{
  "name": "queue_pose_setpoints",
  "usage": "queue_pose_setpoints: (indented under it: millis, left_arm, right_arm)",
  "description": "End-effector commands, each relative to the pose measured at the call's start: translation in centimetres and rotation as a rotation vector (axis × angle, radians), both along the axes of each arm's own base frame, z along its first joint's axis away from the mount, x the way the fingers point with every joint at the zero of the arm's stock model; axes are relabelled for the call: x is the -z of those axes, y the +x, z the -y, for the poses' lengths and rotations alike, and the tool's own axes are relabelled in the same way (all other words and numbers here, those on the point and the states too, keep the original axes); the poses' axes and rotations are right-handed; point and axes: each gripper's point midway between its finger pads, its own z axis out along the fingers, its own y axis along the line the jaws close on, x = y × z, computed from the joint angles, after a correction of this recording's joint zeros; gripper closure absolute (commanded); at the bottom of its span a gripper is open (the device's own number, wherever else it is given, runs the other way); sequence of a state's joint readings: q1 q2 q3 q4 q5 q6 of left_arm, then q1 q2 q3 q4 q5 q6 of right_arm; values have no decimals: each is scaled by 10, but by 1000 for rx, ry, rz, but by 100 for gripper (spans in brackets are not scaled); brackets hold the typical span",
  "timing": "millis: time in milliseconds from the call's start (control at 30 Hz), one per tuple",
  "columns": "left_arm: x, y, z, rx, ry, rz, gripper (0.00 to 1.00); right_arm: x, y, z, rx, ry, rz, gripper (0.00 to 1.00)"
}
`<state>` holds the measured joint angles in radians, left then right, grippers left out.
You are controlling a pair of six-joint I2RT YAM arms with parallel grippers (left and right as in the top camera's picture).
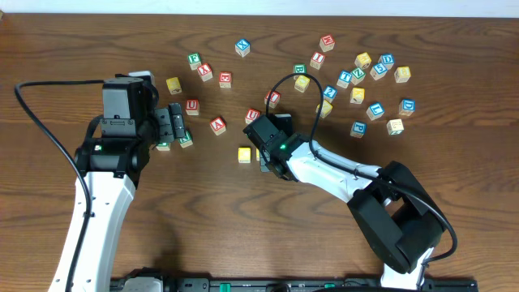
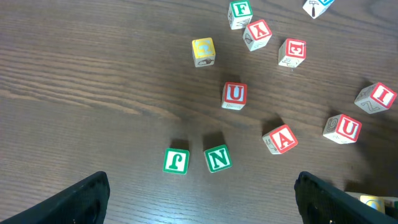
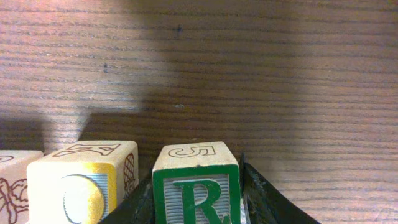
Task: Spell out CORL
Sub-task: 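Lower and align the R block to the right of the O block, then release the R block and lift the right gripper back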
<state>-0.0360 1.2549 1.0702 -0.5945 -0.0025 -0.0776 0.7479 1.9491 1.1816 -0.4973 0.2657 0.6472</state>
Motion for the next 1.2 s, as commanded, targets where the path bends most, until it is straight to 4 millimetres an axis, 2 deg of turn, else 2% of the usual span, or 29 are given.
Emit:
queue_pose_setpoints:
  millis: [0, 333, 533, 667, 867, 933, 1033, 1167]
  left_arm:
    - [2, 1, -2, -6, 8, -6, 6]
    - [2, 1, -2, -6, 8, -6, 7]
    - [2, 1, -2, -6, 8, -6, 7]
    - [2, 1, -2, -6, 8, -6, 7]
    - [2, 1, -2, -6, 8, -6, 7]
    - [2, 1, -2, -6, 8, -6, 7]
    - [2, 1, -2, -6, 8, -6, 6]
    - [2, 1, -2, -6, 8, -6, 7]
  right_arm:
    - [-14, 1, -1, -10, 4, 31, 65]
    - [-47, 6, -2, -27, 35, 99, 63]
    - [-83, 16, 11, 7, 6, 209, 57]
    - [-119, 29, 35, 79, -8, 302, 45]
    - [-156, 49, 75, 184, -33, 289, 41]
    - [-180, 59, 100, 257, -27, 273, 41]
    - [-209, 70, 124, 333, -12, 291, 42]
    - [-236, 78, 146, 393, -3, 317, 39]
